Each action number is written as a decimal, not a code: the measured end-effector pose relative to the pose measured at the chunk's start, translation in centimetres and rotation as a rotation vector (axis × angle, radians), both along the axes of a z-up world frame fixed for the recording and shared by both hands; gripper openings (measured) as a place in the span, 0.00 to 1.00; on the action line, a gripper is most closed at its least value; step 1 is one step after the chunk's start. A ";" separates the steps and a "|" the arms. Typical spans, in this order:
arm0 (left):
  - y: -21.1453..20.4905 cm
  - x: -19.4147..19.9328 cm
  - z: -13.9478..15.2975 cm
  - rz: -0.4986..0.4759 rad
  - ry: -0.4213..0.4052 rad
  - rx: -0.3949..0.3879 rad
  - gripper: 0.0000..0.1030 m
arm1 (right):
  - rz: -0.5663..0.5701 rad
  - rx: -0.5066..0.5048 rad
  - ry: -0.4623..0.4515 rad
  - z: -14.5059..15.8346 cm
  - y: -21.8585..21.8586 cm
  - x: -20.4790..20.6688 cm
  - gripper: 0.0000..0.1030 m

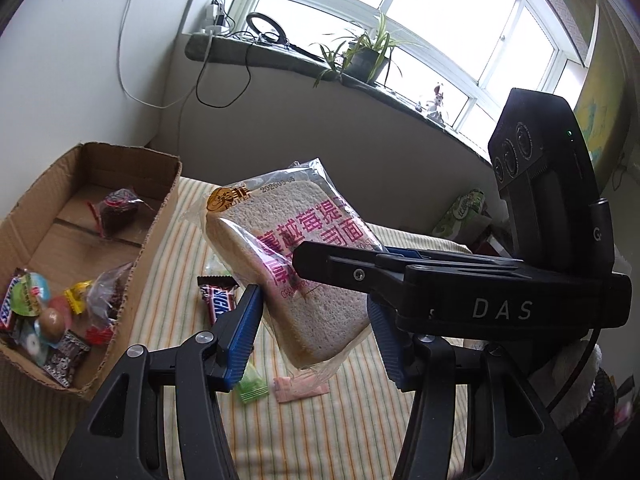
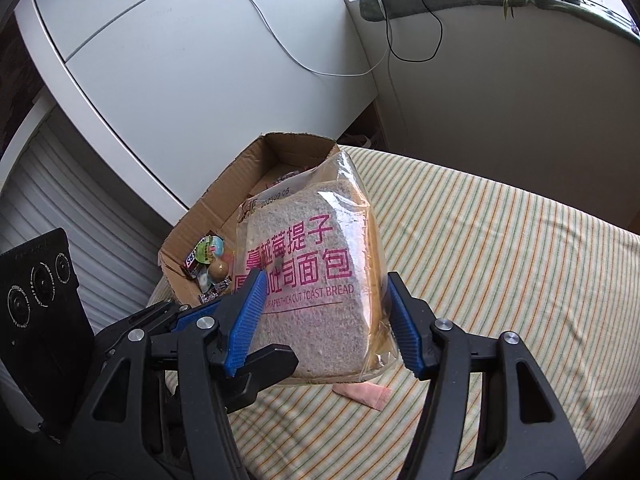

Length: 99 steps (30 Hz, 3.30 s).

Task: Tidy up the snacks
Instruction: 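Carry the toast bag with right gripper to the box while left gripper supports it, then lower the toast bag into the box and open right gripper, then withdraw both open grippers from the box toward the remaining snacks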

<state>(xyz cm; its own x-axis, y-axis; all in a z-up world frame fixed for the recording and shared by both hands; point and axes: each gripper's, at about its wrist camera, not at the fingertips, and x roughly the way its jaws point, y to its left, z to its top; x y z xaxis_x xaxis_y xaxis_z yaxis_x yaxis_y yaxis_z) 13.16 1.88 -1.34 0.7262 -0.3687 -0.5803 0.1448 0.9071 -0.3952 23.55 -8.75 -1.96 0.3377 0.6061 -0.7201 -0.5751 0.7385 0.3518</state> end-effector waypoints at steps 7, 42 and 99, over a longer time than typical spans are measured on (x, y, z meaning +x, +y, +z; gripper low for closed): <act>3.1 -1.2 0.4 0.049 -0.025 -0.009 0.52 | 0.036 -0.006 -0.014 0.2 3.8 -0.8 0.61; 13.7 -0.9 -1.6 0.213 -0.027 0.016 0.52 | 0.143 -0.073 -0.007 -2.2 16.1 0.4 0.61; 9.0 -4.2 -1.7 0.176 -0.012 0.079 0.57 | -0.012 -0.211 -0.159 -3.6 -2.3 -3.7 0.85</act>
<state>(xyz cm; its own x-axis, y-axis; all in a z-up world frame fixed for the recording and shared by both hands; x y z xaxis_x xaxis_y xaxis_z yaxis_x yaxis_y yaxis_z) 8.91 10.92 -3.07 0.7827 -0.1892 -0.5930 -0.0144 0.9469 -0.3212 19.90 -11.06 -5.58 0.4632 0.4433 -0.7675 -0.6018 0.7930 0.0948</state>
